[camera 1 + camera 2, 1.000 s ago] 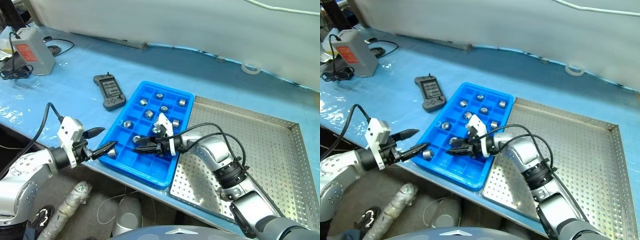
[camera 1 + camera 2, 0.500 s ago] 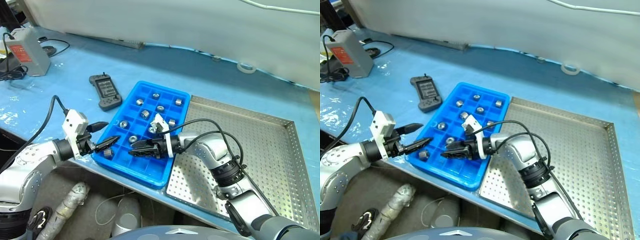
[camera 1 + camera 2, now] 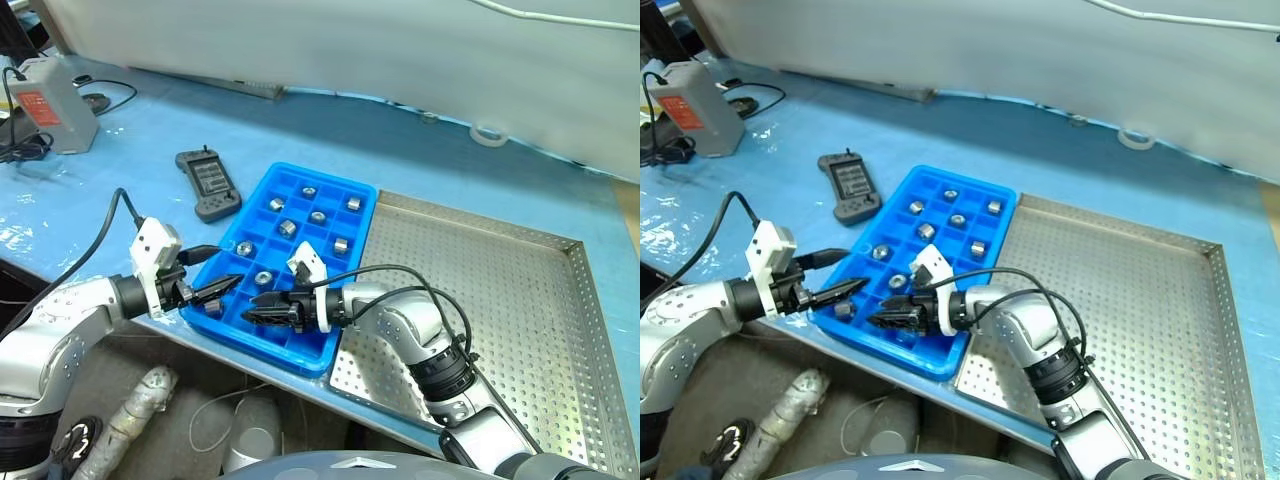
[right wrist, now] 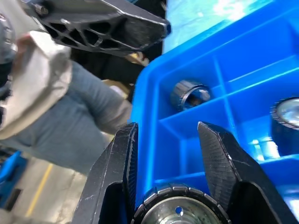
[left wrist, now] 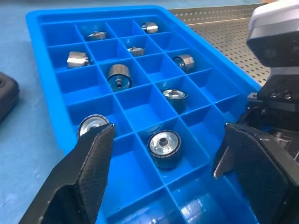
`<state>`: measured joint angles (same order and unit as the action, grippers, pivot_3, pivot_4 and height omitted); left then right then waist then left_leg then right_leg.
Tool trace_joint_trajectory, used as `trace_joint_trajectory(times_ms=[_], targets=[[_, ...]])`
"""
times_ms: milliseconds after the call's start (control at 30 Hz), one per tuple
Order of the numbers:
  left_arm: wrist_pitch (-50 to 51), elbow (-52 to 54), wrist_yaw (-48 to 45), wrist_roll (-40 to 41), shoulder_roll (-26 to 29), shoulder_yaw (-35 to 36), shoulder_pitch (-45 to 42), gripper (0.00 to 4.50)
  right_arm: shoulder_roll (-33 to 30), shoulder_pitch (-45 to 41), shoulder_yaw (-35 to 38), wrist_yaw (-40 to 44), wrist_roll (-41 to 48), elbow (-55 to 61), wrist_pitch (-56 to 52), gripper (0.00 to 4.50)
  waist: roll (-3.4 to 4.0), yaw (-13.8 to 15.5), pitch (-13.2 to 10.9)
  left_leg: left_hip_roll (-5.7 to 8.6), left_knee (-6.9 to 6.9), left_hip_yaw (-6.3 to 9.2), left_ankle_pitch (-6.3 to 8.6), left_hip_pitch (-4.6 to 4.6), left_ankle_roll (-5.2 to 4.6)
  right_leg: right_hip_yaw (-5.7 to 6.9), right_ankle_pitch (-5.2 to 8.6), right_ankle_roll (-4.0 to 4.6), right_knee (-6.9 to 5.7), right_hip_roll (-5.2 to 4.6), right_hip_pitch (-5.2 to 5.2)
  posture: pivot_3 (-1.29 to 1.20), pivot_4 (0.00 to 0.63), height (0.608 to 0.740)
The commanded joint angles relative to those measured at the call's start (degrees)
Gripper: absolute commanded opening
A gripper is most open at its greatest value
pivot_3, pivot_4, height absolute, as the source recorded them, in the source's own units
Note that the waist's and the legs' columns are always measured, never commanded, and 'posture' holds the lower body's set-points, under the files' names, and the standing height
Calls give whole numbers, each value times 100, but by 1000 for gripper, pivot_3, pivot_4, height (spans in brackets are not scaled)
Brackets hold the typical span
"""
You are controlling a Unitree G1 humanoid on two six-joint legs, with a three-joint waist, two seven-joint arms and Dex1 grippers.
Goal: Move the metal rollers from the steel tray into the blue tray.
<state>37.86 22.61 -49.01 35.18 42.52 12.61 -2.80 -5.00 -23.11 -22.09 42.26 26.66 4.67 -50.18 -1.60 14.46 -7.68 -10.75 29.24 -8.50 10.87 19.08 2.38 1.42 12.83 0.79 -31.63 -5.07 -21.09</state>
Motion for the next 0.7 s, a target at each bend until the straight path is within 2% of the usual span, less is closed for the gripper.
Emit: trace_joint_trajectory(times_ms=[33, 100, 233, 500, 700], targets=[[-22, -81, -115, 40, 97, -63, -238, 3975, 90, 63, 9, -23, 53, 200, 165, 1620, -3, -35, 2, 1, 0, 0, 0, 0, 0, 0, 0, 0, -1, 0, 1, 328, 150, 740], [-39, -143, -160, 26, 100, -113, -321, 3975, 63, 72, -38, 91, 52, 166, 256, 2377, -6, -98, 4, 4, 1, 0, 0, 1, 0, 0, -5, -8, -1, -1, 2, 324, 150, 740], [-125, -258, -242, -33, 69, -253, -441, 3975, 119, -4, -36, 65, -13, -64, 327, 3542, -14, -196, 9, 3, 1, 0, 0, 2, 1, 2, -9, -13, -2, 0, 1, 304, 150, 740], [-353, -685, -353, -180, -94, -586, -942, 3975, -52, -223, 258, -39, -235, -351, 630, 3542, -23, -344, 14, 5, 3, -2, -4, 1, 6, 4, -9, -11, -9, -2, 4, 263, 150, 740], [-624, -1209, -557, -390, -311, -937, -1488, 3975, -147, -160, 881, -293, -110, -210, 758, 3542, -32, -444, 20, 11, 12, -9, -4, 9, 6, 6, -10, -10, -10, -2, 6, 177, 150, 740]])
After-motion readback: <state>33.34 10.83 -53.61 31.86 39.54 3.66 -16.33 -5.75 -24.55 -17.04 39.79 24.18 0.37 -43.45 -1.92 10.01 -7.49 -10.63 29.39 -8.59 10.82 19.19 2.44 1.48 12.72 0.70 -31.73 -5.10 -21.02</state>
